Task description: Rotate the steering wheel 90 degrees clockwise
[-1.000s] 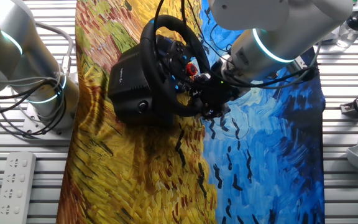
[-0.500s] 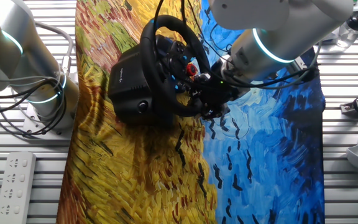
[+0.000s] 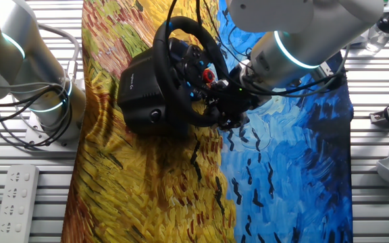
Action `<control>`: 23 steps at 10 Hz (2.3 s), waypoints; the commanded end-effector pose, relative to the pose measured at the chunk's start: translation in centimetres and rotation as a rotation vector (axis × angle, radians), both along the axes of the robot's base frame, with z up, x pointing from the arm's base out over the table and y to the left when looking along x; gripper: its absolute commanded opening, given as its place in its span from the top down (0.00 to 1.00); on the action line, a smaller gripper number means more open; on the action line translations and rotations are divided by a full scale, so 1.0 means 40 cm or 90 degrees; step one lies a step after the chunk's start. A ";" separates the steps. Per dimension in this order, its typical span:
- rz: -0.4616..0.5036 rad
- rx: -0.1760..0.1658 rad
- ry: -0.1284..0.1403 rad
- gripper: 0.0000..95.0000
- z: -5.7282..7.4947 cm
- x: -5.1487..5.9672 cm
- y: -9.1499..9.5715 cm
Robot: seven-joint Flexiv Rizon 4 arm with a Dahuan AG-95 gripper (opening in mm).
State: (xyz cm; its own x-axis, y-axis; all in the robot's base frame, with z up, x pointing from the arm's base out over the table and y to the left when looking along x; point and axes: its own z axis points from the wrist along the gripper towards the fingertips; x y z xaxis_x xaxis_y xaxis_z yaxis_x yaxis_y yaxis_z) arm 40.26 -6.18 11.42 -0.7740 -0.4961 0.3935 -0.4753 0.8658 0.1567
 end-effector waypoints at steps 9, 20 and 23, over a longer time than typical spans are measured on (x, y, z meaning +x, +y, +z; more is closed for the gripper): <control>-0.042 -0.014 -0.001 1.00 0.013 -0.013 -0.018; -0.078 -0.027 0.002 1.00 0.022 -0.027 -0.032; -0.090 -0.033 0.003 1.00 0.021 -0.032 -0.033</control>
